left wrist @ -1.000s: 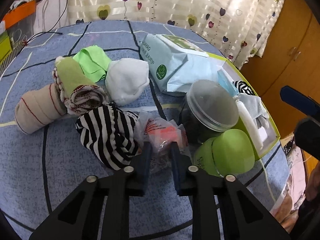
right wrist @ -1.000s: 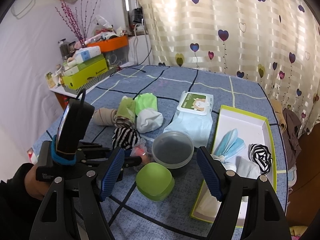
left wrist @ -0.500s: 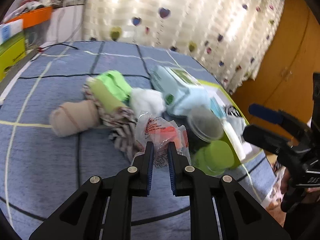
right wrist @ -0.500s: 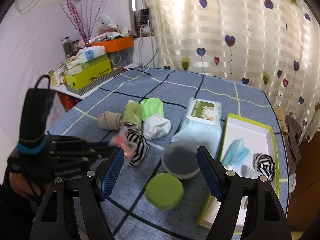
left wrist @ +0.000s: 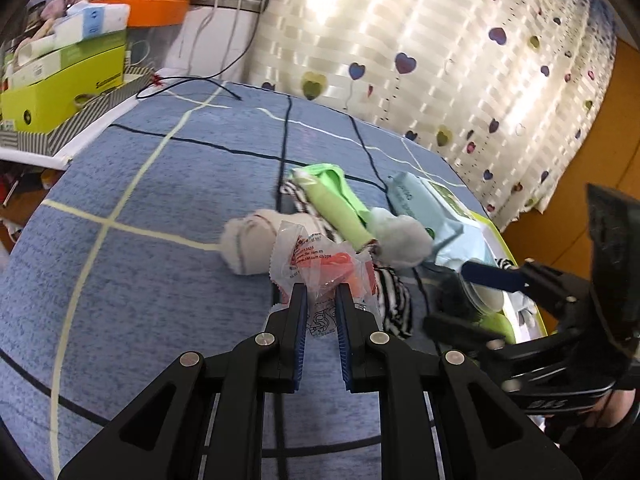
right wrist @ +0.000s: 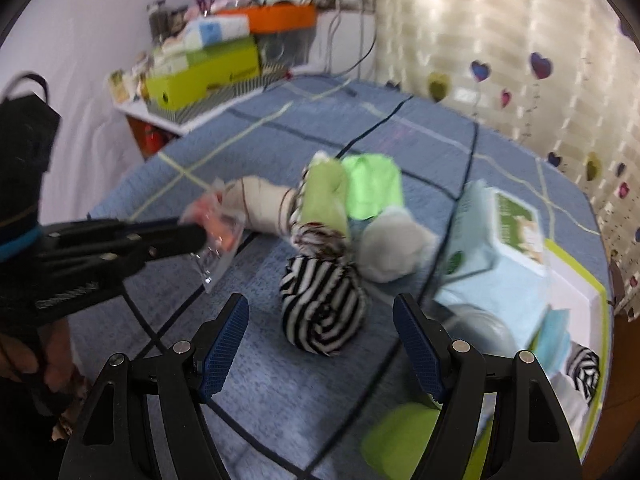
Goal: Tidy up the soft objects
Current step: 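Lift the bag with the left gripper while the right gripper grasps the black-and-white striped sock, then carry the plastic bag and striped sock over the white tray with both grippers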
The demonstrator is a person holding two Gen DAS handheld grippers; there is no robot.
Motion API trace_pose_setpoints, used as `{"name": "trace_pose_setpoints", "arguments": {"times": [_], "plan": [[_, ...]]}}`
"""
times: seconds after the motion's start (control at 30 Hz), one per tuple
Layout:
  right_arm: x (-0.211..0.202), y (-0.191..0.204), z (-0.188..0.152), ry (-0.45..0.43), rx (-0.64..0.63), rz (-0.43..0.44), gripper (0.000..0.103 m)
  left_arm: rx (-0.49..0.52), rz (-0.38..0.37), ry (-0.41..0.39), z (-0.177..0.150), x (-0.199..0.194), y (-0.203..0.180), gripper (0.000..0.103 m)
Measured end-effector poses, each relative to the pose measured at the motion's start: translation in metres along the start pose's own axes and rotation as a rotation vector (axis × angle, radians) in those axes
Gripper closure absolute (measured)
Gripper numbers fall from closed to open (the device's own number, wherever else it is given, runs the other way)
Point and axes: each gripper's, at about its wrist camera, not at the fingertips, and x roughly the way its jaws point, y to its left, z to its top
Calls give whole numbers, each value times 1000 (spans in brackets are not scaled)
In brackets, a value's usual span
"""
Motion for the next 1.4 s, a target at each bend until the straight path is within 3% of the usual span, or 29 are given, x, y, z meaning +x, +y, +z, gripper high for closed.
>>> {"name": "trace_pose_setpoints", "arguments": {"times": [0.2, 0.4, 0.47, 0.57, 1.0, 1.4], "plan": [[39, 11, 9, 90, -23, -38, 33, -30, -3, -10, 1, -3, 15, 88], [64, 10, 9, 162, -33, -69, 57, -49, -11, -9, -2, -4, 23, 88], [69, 10, 8, 171, -35, -69, 76, -50, -11, -9, -2, -4, 23, 88], [67, 10, 7, 162, -35, -64, 89, -48, -12, -10, -1, -4, 22, 88], [-9, 12, 6, -37, -13, 10, 92, -20, -17, -37, 4, -16, -2, 88], [-80, -11, -9, -185, 49, -23, 92, 69, -63, -71, 18, -24, -56, 88]]}}
